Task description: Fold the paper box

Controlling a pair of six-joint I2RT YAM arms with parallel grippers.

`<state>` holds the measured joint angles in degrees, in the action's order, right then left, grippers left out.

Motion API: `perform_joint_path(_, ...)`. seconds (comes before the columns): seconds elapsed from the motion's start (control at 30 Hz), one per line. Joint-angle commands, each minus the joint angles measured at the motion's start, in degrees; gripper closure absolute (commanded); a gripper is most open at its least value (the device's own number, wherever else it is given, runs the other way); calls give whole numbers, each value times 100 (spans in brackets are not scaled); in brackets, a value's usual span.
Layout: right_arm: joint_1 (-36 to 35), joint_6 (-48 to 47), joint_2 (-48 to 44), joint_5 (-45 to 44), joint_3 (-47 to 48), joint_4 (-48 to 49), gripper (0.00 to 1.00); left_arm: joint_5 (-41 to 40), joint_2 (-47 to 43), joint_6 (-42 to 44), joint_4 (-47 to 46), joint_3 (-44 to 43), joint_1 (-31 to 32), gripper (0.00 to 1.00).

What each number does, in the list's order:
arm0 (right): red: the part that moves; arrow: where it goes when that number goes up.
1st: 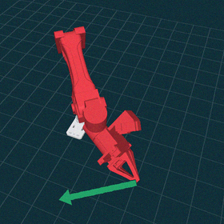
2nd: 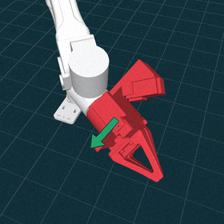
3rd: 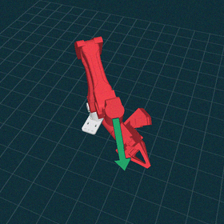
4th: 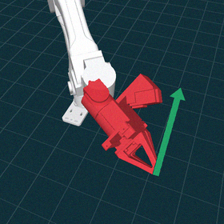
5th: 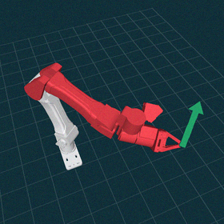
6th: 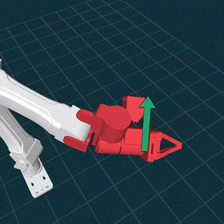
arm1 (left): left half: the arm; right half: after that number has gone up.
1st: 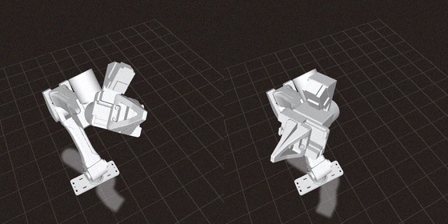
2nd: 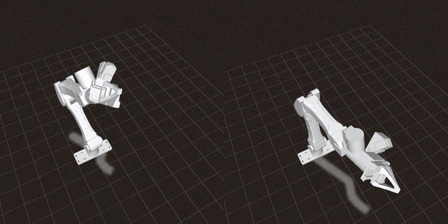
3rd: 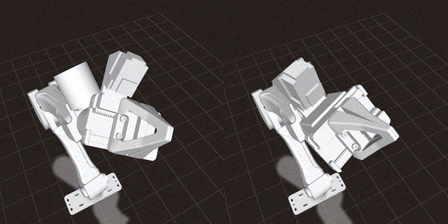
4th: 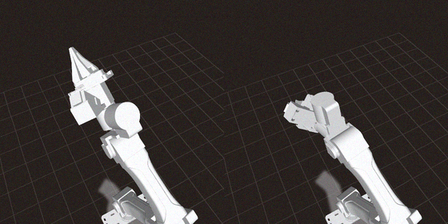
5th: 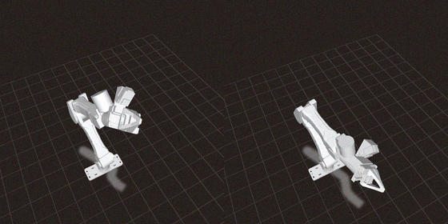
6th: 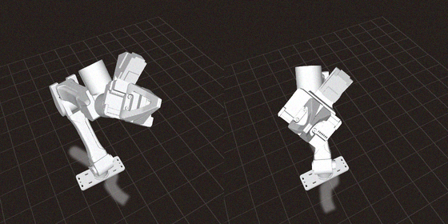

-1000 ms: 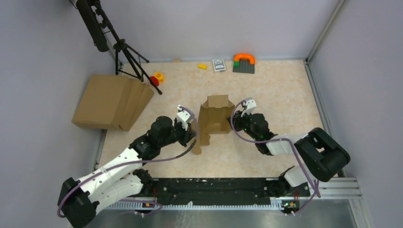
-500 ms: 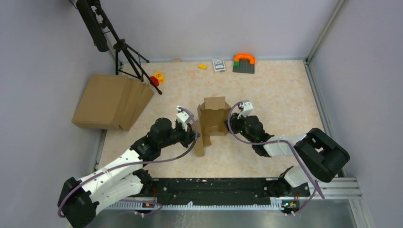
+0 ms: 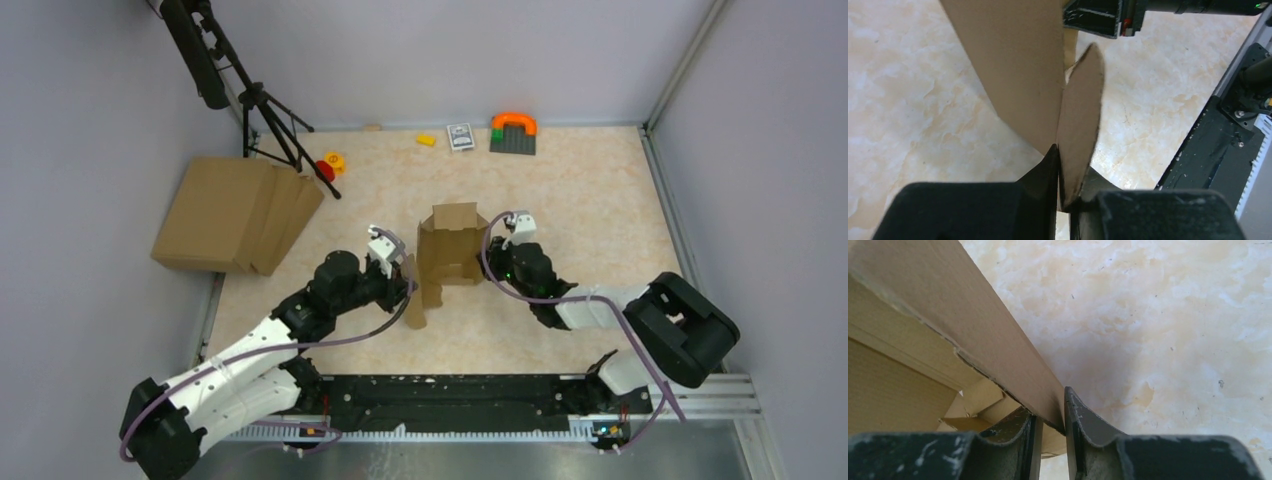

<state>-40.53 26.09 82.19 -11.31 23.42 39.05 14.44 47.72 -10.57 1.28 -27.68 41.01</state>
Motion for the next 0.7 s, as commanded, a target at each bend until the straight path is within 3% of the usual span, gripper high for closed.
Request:
perform_joint_path(0.0, -87, -250, -283, 33, 128, -204, 80, -549, -133, 28, 409, -88, -5, 82)
perform_joint_path(0.1, -86, -275, -347, 44, 4, -134, 82, -658, -102, -16, 459, -10, -4, 60)
perform_joint_path(0.3, -86, -376, -362, 191, -219, 250, 78, -919, 16, -124, 255, 283, -3, 56)
perform_joint_path(0.37, -86, -412, -375, 251, -274, 358, 69, -1023, 25, -128, 190, 315, -6, 61)
perform_joint_path(0.43, -86, -437, -380, 293, -280, 342, 57, -1069, 23, -106, 172, 303, -6, 76)
perform_joint_path(0.5, -86, -395, -357, 323, -241, 235, 54, -1083, 7, -84, 174, 282, -6, 89)
perform_joint_path(0.67, -86, -183, -190, 383, -129, -60, 48, -976, -47, -1, 117, 307, -6, 97)
